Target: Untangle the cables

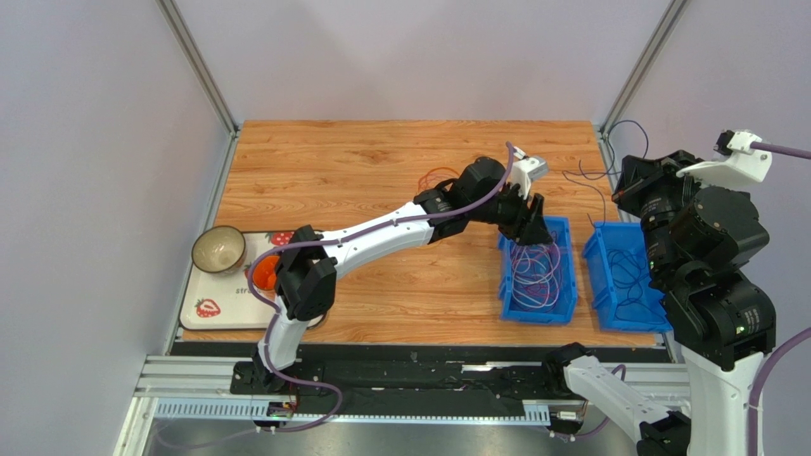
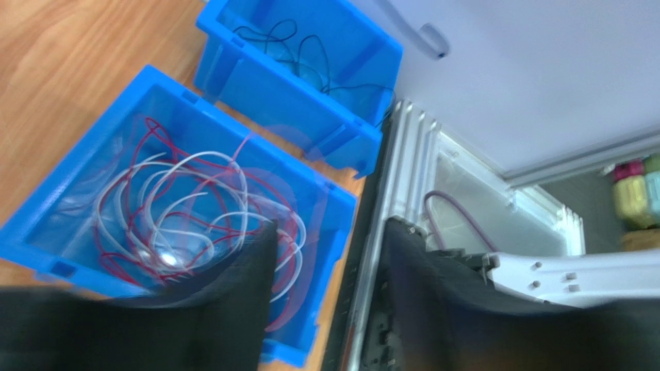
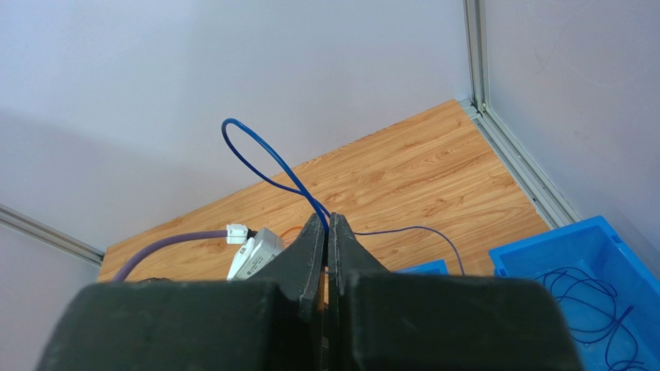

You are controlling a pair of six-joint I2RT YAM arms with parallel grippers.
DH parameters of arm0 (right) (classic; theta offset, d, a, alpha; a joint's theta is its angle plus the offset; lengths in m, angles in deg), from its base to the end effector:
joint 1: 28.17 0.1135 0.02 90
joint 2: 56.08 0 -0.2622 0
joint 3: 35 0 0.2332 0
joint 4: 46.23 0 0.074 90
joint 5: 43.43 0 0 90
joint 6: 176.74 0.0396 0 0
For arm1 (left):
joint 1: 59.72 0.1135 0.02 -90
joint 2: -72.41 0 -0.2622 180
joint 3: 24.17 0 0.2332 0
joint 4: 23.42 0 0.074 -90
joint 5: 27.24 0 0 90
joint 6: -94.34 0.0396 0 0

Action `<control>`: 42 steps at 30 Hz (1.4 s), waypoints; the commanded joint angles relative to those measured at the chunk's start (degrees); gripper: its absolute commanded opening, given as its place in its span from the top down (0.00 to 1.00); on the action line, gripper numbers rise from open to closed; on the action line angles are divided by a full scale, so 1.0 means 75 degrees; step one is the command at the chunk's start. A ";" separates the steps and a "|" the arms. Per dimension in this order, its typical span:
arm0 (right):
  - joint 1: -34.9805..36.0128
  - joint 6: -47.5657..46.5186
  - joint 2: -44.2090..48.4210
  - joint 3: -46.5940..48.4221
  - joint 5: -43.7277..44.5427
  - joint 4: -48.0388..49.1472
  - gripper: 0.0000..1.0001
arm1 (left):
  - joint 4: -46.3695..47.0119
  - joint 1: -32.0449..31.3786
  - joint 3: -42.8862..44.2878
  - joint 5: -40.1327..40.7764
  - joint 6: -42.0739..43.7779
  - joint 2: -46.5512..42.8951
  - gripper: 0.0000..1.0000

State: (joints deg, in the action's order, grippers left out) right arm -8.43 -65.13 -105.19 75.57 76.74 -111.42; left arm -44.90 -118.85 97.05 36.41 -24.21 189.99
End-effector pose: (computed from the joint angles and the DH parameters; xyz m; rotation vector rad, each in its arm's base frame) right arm 0.0705 0.0042 0.5095 0.4245 1.5722 0.1241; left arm 0.2303 -0.4196 0.3272 0.9008 1.9345 -1.4169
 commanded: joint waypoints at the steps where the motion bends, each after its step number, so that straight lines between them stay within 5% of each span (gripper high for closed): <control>1: -0.0008 -0.0127 0.0031 -0.0028 0.0079 0.0130 1.00 | 0.0360 -0.0061 0.0507 -0.0166 -0.0048 -0.0021 0.22; 7: 0.0004 -0.0045 -0.0062 0.0077 -0.0225 0.0130 1.00 | -0.0038 -0.0061 0.0250 0.0336 0.0338 -0.0710 0.21; 19: -0.0020 0.0306 -0.0531 0.0242 -0.0952 0.0095 1.00 | -0.0705 0.0747 -0.3369 0.1848 0.0431 -0.4012 0.24; 25: 0.0004 0.0459 -0.0753 0.0055 -0.1432 0.0177 1.00 | -0.2226 0.0912 -0.4894 0.3499 0.0808 -0.5853 0.24; 29: 0.0004 0.0576 -0.0999 0.0019 -0.1761 0.0189 1.00 | -0.2815 0.1111 -0.5515 0.4960 0.0305 -0.6933 0.18; 32: 0.0004 0.0716 -0.1140 -0.0027 -0.2135 0.0212 1.00 | -0.2618 0.1111 -0.6157 0.6155 -0.0012 -0.8045 0.03; 35: 0.0004 0.0857 -0.1304 -0.0133 -0.2557 0.0270 1.00 | -0.2043 0.1111 -0.7199 0.6116 0.0185 -0.9369 0.01; 42: 0.0004 0.0297 -0.1621 -0.0250 -0.3133 0.0224 1.00 | -0.5495 0.1146 -0.5870 0.6524 -0.0026 -1.0603 0.02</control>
State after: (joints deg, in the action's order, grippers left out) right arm -8.43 -59.82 -117.36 74.23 56.53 -111.39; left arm -72.41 -110.52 45.43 81.29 -24.94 110.71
